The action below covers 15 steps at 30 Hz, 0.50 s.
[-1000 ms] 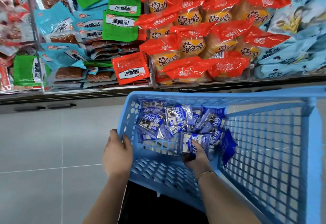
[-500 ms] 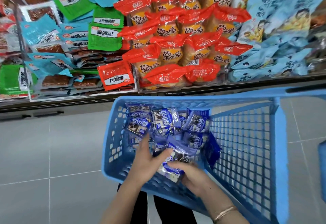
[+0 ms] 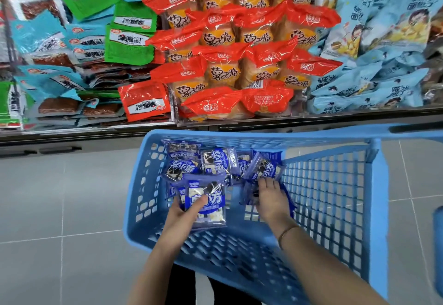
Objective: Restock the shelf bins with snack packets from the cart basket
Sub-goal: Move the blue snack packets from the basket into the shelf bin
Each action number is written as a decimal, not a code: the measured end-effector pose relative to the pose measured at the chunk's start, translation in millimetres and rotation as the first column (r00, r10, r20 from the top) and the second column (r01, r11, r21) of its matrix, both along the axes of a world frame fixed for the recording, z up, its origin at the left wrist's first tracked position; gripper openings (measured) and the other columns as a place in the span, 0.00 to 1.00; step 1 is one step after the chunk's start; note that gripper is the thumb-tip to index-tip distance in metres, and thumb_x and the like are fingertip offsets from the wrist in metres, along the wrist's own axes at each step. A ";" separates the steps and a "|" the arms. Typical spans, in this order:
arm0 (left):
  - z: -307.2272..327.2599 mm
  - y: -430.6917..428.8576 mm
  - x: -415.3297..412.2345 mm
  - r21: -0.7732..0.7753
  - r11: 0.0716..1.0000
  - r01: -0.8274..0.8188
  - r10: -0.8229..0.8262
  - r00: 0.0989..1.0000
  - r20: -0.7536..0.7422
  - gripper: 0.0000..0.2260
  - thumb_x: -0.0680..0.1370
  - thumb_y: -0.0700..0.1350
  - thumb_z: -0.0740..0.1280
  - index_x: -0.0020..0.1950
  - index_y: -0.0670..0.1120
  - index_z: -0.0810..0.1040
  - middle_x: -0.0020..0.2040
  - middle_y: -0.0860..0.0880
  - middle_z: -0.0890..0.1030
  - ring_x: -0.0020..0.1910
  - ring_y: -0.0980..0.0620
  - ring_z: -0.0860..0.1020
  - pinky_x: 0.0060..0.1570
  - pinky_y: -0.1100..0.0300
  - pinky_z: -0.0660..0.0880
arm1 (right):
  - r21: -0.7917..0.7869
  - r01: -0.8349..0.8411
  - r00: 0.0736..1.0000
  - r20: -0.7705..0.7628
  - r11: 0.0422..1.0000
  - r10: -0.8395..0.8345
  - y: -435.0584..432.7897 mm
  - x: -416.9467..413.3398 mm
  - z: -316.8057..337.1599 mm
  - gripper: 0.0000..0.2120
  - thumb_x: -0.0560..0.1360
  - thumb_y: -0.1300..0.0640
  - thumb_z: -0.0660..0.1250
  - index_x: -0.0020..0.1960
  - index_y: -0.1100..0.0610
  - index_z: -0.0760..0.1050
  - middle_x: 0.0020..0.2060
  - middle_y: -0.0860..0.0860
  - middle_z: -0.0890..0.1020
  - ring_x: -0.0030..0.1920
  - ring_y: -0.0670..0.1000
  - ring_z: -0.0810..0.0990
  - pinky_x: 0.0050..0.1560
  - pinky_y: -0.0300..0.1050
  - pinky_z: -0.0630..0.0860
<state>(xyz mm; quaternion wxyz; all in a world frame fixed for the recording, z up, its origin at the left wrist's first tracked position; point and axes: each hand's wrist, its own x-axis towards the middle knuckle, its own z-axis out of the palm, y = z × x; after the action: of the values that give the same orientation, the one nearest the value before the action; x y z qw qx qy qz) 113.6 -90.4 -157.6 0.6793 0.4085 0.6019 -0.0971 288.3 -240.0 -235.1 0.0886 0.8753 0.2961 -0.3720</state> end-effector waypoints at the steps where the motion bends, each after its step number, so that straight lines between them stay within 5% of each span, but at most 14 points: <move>1: -0.7 2.9 -3.1 0.005 0.999 -0.044 0.044 0.999 0.007 0.39 0.65 0.62 0.73 0.72 0.50 0.65 0.58 0.53 0.82 0.56 0.53 0.80 0.58 0.52 0.73 | -0.102 -0.172 0.984 0.036 0.980 0.177 0.4 5.0 -7.1 0.26 0.74 0.64 0.63 0.70 0.58 0.59 0.67 0.55 0.67 0.67 0.56 0.65 0.64 0.50 0.69; 4: -0.4 11.6 -9.3 0.049 0.995 -0.089 0.088 0.996 0.022 0.19 0.67 0.58 0.71 0.54 0.54 0.73 0.40 0.60 0.85 0.37 0.62 0.83 0.41 0.62 0.71 | -0.212 -0.344 0.923 0.101 0.915 0.371 4.4 12.8 -17.8 0.27 0.72 0.65 0.65 0.68 0.59 0.59 0.66 0.58 0.68 0.66 0.58 0.67 0.64 0.54 0.68; 9: 6.3 17.5 -15.3 0.107 0.974 -0.200 0.199 0.980 0.015 0.26 0.65 0.59 0.73 0.59 0.51 0.74 0.46 0.51 0.86 0.48 0.49 0.83 0.59 0.48 0.73 | -0.211 -0.416 0.896 0.067 0.884 0.438 -1.0 16.9 -21.2 0.26 0.73 0.68 0.63 0.70 0.60 0.63 0.66 0.56 0.69 0.67 0.56 0.67 0.69 0.53 0.65; 12: 18.4 15.6 -17.2 0.146 0.962 -0.232 0.228 0.973 0.042 0.23 0.70 0.56 0.72 0.62 0.49 0.74 0.46 0.52 0.86 0.47 0.51 0.84 0.55 0.51 0.75 | -0.130 -0.408 0.911 0.012 0.904 0.413 -6.1 19.1 -4.5 0.29 0.72 0.65 0.66 0.71 0.57 0.62 0.67 0.54 0.69 0.68 0.55 0.67 0.71 0.51 0.62; 15: 43.1 12.2 -17.4 0.136 0.954 -0.268 0.257 0.962 0.095 0.23 0.70 0.55 0.72 0.62 0.48 0.75 0.47 0.51 0.86 0.48 0.51 0.84 0.56 0.51 0.75 | 0.055 -0.215 0.976 -0.023 0.975 0.216 -5.8 15.3 34.6 0.18 0.75 0.55 0.66 0.63 0.55 0.66 0.55 0.53 0.79 0.56 0.54 0.77 0.57 0.47 0.74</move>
<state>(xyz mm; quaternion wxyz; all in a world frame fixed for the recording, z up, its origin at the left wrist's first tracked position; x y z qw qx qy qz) 96.2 -78.3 -114.5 0.6765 0.3776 0.6299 0.0546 303.6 -245.8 -200.4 0.1011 0.8345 0.4001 -0.3650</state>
